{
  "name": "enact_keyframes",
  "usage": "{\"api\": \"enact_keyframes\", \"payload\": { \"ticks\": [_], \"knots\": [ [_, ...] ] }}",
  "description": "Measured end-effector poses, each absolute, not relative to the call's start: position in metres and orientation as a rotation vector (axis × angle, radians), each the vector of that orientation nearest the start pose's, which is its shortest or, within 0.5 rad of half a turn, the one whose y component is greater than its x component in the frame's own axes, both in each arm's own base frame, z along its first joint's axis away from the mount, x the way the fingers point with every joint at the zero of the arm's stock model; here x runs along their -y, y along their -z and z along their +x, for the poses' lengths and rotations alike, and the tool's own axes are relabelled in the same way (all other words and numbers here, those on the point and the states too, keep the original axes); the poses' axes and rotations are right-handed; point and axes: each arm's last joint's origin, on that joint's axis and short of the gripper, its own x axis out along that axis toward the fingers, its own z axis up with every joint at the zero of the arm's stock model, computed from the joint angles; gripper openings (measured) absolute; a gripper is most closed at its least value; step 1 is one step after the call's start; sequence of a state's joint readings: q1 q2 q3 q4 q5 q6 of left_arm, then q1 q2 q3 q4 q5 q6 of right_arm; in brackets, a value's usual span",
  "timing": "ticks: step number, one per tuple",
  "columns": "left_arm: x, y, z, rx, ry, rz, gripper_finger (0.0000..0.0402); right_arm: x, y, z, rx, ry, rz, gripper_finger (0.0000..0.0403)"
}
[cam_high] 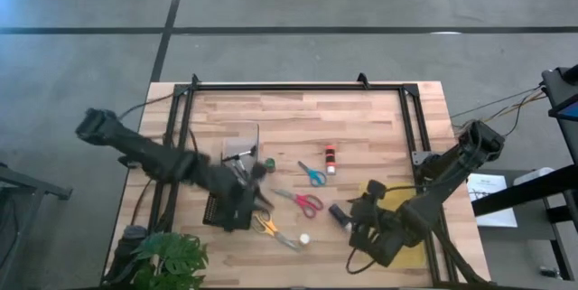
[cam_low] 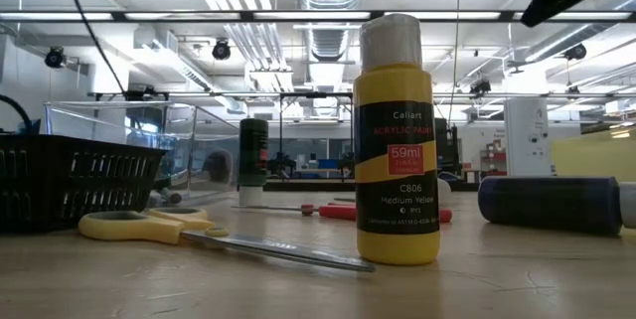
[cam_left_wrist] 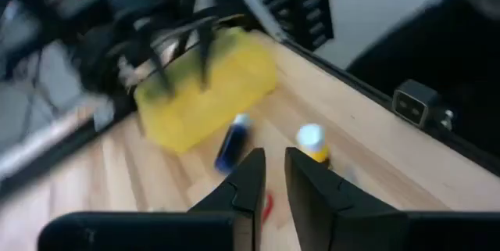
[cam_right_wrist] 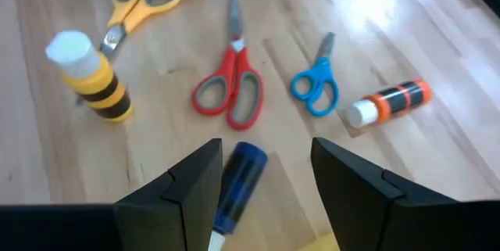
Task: Pick & Place Paint Supplies
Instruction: Put the yellow paint bottle into the black basket
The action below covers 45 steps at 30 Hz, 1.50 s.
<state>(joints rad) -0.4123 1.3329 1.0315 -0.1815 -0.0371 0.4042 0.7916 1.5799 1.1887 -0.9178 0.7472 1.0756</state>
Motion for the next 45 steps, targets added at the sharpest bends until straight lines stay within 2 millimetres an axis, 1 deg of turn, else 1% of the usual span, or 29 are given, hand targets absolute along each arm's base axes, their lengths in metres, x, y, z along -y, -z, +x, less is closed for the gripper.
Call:
{"api": "enact_keyframes", "payload": {
  "ticks": [2,3,6,9,11,14,16,19,22,26,28,31,34,38,45],
  "knots": [
    [0.143,-0.307,0.278,-0.392,0.436,0.572,0.0074,-0.194,-0.243,0.211,-0.776,0.439,0.091,0.0196],
    [0.153,-0.311,0.282,-0.415,0.429,0.601,0.0085,-0.195,-0.242,0.208,-0.757,0.438,0.100,0.0196],
    [0.174,-0.322,0.301,-0.470,0.422,0.614,0.0132,-0.194,-0.241,0.196,-0.719,0.426,0.119,0.0196],
    [0.188,-0.323,0.324,-0.540,0.398,0.622,0.0191,-0.196,-0.239,0.190,-0.677,0.398,0.153,0.0196],
    [0.192,-0.320,0.337,-0.607,0.390,0.647,0.0225,-0.198,-0.238,0.189,-0.652,0.377,0.186,0.0196],
    [0.194,-0.309,0.356,-0.726,0.394,0.638,0.0252,-0.202,-0.236,0.185,-0.631,0.341,0.221,0.0196],
    [0.192,-0.299,0.365,-0.826,0.438,0.603,0.0255,-0.205,-0.235,0.184,-0.630,0.323,0.256,0.0196],
    [0.191,-0.289,0.377,-0.915,0.512,0.552,0.0243,-0.206,-0.234,0.182,-0.644,0.326,0.278,0.0196],
    [0.192,-0.285,0.387,-0.929,0.533,0.537,0.0220,-0.208,-0.237,0.183,-0.642,0.323,0.287,0.0196],
    [0.189,-0.280,0.391,-0.931,0.542,0.510,0.0191,-0.208,-0.238,0.184,-0.640,0.321,0.292,0.0196],
    [0.187,-0.276,0.394,-0.942,0.526,0.484,0.0182,-0.209,-0.239,0.184,-0.638,0.319,0.297,0.0196],
    [0.184,-0.268,0.400,-0.962,0.513,0.470,0.0180,-0.208,-0.238,0.184,-0.640,0.321,0.294,0.0196],
    [0.184,-0.258,0.406,-0.969,0.510,0.473,0.0185,-0.208,-0.238,0.184,-0.639,0.321,0.295,0.0196],
    [0.185,-0.242,0.411,-1.006,0.513,0.478,0.0208,-0.208,-0.238,0.184,-0.639,0.320,0.295,0.0196],
    [0.187,-0.240,0.413,-0.999,0.546,0.444,0.0257,-0.208,-0.238,0.184,-0.640,0.320,0.292,0.0196]
  ]
}}
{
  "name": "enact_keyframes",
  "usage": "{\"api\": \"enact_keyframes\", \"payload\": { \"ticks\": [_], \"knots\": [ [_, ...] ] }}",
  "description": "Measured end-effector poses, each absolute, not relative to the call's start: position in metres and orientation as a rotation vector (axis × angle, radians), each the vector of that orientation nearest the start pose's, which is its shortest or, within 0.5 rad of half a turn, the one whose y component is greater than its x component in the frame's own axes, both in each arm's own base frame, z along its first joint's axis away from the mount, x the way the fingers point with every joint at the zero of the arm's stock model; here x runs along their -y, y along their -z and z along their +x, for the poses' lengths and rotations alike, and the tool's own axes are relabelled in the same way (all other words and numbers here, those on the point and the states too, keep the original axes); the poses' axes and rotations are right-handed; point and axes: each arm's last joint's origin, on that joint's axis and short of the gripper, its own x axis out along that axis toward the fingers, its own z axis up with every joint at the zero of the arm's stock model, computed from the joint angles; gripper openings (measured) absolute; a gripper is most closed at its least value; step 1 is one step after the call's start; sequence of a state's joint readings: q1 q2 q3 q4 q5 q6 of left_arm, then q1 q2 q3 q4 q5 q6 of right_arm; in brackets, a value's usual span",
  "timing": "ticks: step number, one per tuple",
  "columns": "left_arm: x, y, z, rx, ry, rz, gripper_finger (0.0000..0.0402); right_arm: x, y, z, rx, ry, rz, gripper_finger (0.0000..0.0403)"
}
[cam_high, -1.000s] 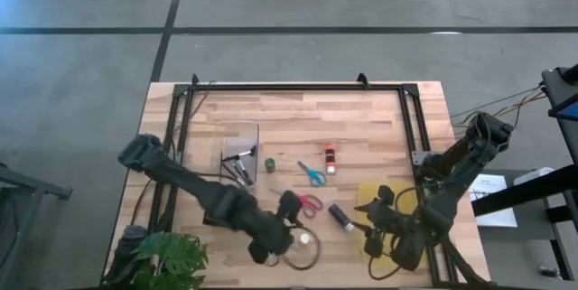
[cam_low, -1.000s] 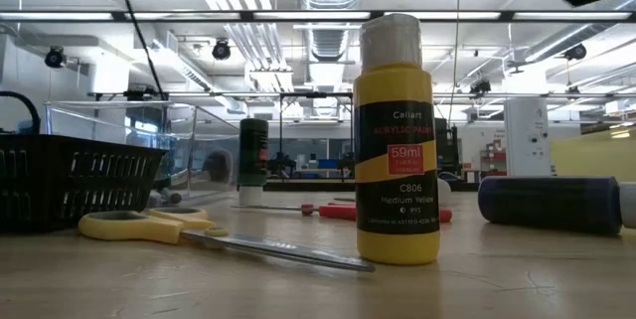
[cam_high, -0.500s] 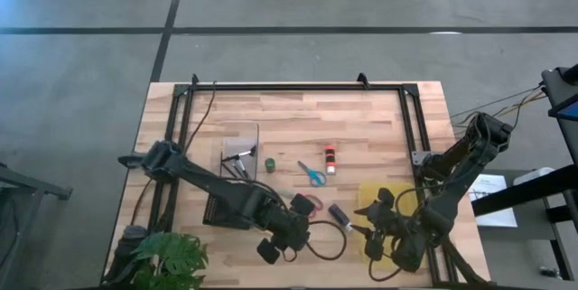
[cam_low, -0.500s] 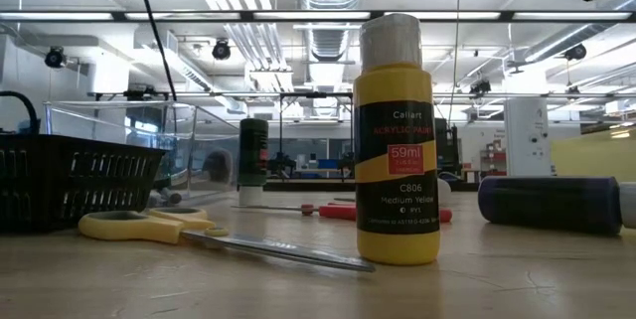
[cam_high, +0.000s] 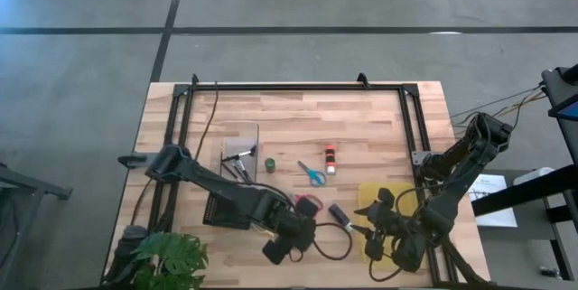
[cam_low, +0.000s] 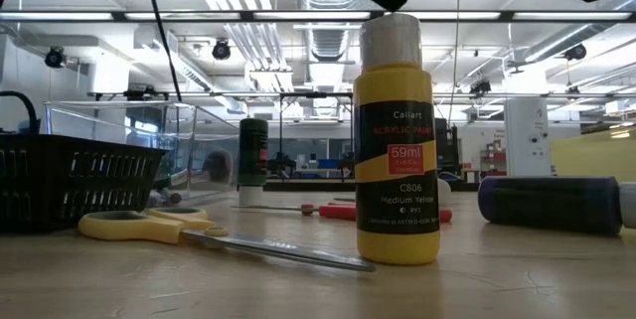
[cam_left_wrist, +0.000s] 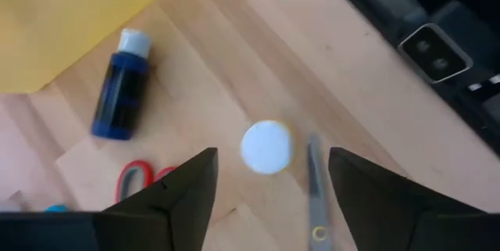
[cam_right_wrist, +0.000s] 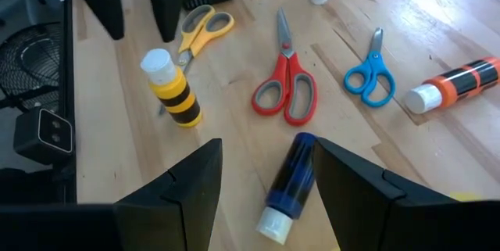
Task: Pick & Place Paint Supplies
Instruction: Put the yellow paint bottle into the black basket
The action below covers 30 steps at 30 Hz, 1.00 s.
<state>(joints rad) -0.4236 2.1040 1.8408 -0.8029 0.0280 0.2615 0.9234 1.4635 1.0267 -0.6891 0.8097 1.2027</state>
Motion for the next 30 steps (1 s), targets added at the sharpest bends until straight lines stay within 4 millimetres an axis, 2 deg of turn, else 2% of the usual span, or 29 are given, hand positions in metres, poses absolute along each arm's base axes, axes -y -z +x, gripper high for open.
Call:
{"api": "enact_keyframes", "payload": {
  "ticks": [9,15,30],
  "knots": [
    [0.190,-0.239,0.417,-0.940,0.576,0.401,0.0265,-0.208,-0.238,0.184,-0.640,0.319,0.290,0.0196],
    [0.187,-0.222,0.417,-0.955,0.565,0.389,0.0265,-0.208,-0.237,0.183,-0.642,0.316,0.284,0.0196],
    [0.184,-0.209,0.419,-0.917,0.560,0.375,0.0262,-0.208,-0.236,0.183,-0.644,0.319,0.279,0.0196]
  ]
}}
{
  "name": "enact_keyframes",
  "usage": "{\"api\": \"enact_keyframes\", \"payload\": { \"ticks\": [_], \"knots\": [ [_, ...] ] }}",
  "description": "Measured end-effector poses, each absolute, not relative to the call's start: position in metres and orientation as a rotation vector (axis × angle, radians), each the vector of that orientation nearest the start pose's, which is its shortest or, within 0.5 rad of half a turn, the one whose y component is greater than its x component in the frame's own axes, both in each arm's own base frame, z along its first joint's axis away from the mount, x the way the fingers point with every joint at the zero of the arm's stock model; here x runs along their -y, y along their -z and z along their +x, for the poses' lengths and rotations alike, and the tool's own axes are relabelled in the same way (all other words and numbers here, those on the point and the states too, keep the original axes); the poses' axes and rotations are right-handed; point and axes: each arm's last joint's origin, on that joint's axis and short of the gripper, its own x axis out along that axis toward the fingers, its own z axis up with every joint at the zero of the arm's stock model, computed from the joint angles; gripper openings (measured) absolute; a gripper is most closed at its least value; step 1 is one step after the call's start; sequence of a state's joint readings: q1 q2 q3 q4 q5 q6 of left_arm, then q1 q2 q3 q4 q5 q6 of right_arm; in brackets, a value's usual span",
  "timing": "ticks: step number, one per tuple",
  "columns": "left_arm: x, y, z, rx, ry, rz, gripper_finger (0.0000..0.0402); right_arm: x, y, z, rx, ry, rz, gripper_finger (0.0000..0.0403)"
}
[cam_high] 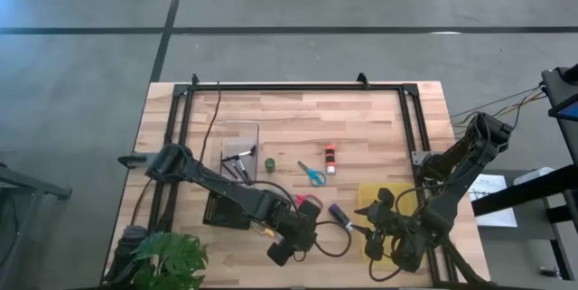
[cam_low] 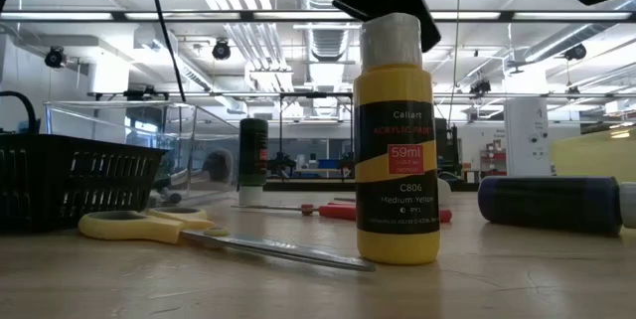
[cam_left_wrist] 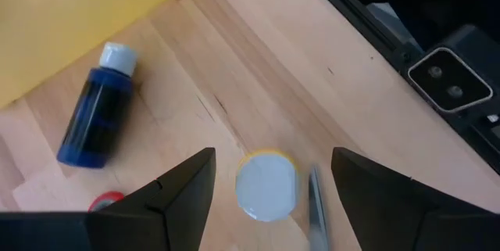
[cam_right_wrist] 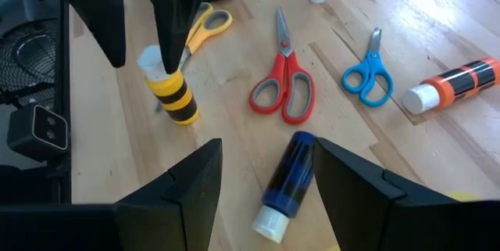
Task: Pick & Place Paint Supplies
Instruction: Put the yellow paint bottle into the black basket
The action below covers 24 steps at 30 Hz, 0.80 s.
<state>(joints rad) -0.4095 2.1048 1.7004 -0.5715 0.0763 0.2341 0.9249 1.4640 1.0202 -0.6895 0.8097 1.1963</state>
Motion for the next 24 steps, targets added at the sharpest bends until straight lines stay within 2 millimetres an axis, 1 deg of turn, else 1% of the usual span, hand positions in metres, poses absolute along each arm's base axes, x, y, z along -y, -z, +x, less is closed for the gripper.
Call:
{"api": "enact_keyframes", "payload": {
  "ticks": [6,10,15,20,24],
  "knots": [
    [0.184,-0.208,0.419,-0.911,0.563,0.372,0.0248,-0.208,-0.235,0.183,-0.645,0.320,0.278,0.0196],
    [0.184,-0.208,0.419,-0.915,0.576,0.364,0.0225,-0.208,-0.235,0.183,-0.645,0.320,0.278,0.0196],
    [0.182,-0.199,0.418,-0.923,0.581,0.349,0.0194,-0.208,-0.235,0.183,-0.646,0.320,0.277,0.0196],
    [0.180,-0.193,0.418,-0.911,0.578,0.346,0.0173,-0.208,-0.234,0.183,-0.648,0.318,0.278,0.0196],
    [0.178,-0.193,0.419,-0.907,0.587,0.335,0.0152,-0.208,-0.234,0.183,-0.651,0.317,0.279,0.0196]
  ]
}}
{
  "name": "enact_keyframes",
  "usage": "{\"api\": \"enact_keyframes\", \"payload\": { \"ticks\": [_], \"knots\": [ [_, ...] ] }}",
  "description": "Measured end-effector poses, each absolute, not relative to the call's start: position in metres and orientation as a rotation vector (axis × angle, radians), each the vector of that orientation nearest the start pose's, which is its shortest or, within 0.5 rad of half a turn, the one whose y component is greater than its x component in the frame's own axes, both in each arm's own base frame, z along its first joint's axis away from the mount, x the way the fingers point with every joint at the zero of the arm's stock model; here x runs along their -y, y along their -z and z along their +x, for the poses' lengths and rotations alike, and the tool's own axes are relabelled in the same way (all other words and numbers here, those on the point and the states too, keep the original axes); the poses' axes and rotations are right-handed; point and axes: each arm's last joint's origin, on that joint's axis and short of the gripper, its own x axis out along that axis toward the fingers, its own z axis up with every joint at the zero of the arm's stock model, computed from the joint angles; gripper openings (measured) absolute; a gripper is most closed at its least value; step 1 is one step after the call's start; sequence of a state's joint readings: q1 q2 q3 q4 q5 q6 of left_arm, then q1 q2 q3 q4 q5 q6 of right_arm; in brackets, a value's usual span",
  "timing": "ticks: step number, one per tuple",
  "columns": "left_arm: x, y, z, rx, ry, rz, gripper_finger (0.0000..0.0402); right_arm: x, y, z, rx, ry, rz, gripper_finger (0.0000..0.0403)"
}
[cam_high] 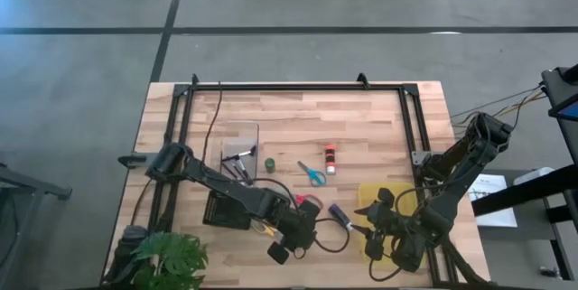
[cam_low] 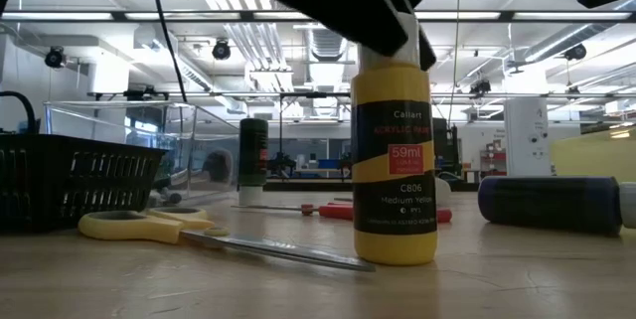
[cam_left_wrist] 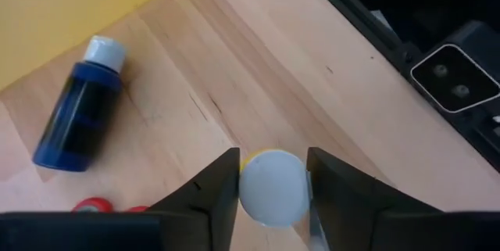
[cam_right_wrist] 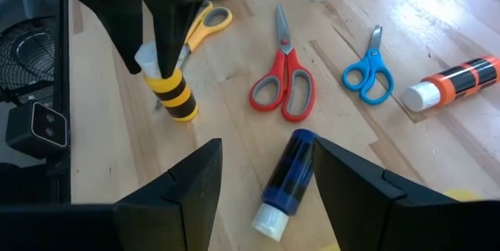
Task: Pick & Place Paint Supplies
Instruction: Put the yellow paint bottle into the black basket
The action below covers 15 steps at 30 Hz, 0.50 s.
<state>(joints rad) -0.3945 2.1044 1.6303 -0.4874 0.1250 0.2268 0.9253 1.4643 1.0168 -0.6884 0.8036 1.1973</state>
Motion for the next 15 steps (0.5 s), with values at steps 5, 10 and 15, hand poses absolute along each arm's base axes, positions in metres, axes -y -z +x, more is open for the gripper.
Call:
{"api": "enact_keyframes", "payload": {
  "ticks": [5,10,15],
  "knots": [
    [0.173,-0.194,0.421,-0.912,0.572,0.316,0.0121,-0.208,-0.234,0.183,-0.652,0.316,0.279,0.0196],
    [0.167,-0.197,0.422,-0.921,0.553,0.303,0.0121,-0.208,-0.234,0.183,-0.651,0.316,0.280,0.0196],
    [0.161,-0.218,0.410,-0.942,0.548,0.301,0.0121,-0.209,-0.235,0.183,-0.642,0.312,0.300,0.0196]
  ]
}}
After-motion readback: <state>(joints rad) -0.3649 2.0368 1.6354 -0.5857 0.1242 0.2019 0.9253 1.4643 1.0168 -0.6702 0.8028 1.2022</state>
